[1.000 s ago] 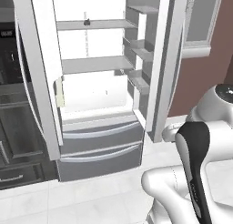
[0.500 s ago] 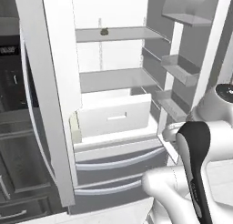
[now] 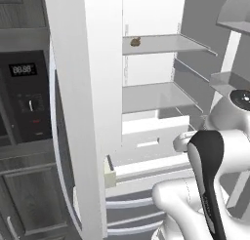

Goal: Grab the garlic and lemon from the fridge, place them in the blender, close the lid, and turn on the blender to create a marinade.

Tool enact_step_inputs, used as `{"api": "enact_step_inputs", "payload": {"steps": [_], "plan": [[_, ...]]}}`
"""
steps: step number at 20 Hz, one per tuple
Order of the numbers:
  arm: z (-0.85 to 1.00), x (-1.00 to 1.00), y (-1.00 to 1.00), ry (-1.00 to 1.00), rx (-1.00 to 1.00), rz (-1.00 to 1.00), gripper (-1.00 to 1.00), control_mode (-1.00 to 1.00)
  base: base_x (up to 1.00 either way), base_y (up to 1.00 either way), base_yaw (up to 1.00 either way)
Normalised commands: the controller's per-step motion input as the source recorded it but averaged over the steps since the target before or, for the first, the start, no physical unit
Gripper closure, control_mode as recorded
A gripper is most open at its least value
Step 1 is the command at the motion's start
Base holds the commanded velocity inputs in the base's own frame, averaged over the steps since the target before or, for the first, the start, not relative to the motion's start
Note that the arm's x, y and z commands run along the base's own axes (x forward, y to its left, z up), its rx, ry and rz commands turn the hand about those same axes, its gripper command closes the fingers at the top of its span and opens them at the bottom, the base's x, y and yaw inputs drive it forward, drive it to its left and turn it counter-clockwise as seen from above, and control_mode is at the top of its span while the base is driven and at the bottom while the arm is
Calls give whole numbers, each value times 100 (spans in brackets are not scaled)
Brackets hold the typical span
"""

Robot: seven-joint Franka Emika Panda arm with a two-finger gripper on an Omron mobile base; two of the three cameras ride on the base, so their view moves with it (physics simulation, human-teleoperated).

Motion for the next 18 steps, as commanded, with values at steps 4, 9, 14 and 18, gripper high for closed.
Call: {"api": "enact_step_inputs", "payload": {"steps": [4, 9, 14, 18], "plan": [[0, 0, 0, 0, 0, 0, -100, 100, 69, 0, 4], [0, 0, 0, 0, 0, 0, -100, 100, 67, 1, 4], [0, 0, 0, 0, 0, 0, -100, 100, 55, 5, 1], [47, 23, 5, -9, 0, 0, -100, -100, 19, 5, 0]]}}
